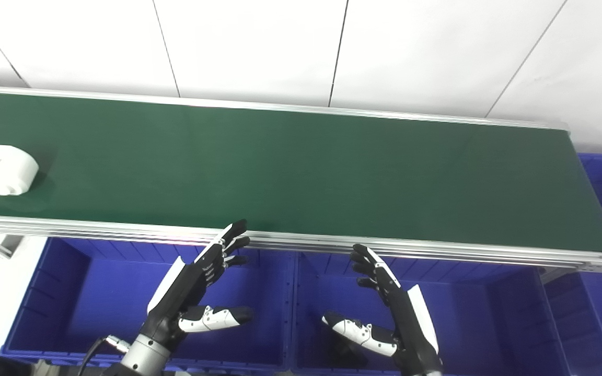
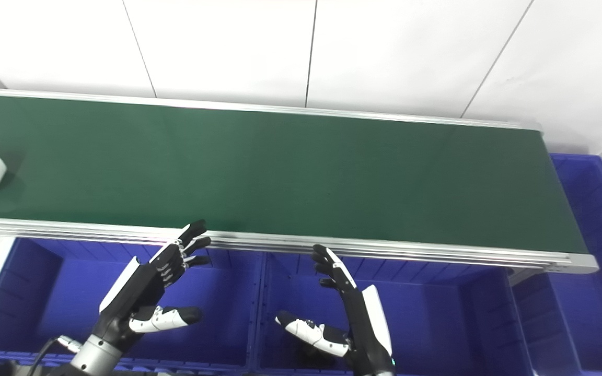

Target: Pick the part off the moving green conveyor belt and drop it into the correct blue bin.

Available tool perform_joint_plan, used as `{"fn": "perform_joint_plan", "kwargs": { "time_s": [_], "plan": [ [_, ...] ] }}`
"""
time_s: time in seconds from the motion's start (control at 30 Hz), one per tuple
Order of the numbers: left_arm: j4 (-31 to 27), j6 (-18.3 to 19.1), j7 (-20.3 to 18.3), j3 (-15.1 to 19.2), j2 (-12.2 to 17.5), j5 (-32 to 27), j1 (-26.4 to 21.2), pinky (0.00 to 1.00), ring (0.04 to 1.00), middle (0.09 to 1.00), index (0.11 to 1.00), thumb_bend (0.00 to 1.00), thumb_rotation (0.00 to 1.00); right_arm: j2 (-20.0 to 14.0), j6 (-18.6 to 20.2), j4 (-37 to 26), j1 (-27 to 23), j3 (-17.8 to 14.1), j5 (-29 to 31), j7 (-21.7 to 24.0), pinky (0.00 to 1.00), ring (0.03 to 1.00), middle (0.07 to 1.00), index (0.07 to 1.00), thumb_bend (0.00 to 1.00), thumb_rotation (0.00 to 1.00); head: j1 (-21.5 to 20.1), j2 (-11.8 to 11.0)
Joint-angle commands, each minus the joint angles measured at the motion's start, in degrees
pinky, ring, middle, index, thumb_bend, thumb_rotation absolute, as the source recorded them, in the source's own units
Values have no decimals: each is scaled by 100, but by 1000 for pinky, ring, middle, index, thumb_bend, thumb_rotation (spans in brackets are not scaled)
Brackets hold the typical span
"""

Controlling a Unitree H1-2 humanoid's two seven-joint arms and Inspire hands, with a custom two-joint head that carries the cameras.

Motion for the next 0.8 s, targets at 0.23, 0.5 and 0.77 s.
{"fn": "perform_joint_plan", "kwargs": {
  "time_s": [0.23, 0.5, 0.77],
  "plan": [
    [-61, -178, -36, 8, 67, -77, -42, 826, 927, 971, 948, 687, 483, 61, -178, -142, -27, 21, 28, 15, 774, 844, 863, 899, 699, 364, 15, -13],
    [-72, -122, -6, 3, 35, -32, -34, 825, 930, 972, 951, 692, 483, 44, -181, -120, -42, 5, 43, 26, 779, 849, 865, 900, 699, 365, 271, -100],
    [189, -346, 76, -172, -196, 201, -30, 790, 912, 956, 935, 733, 466, -199, -478, 23, 0, -161, 359, 106, 800, 864, 887, 921, 652, 357, 2089, -727]
  ]
}}
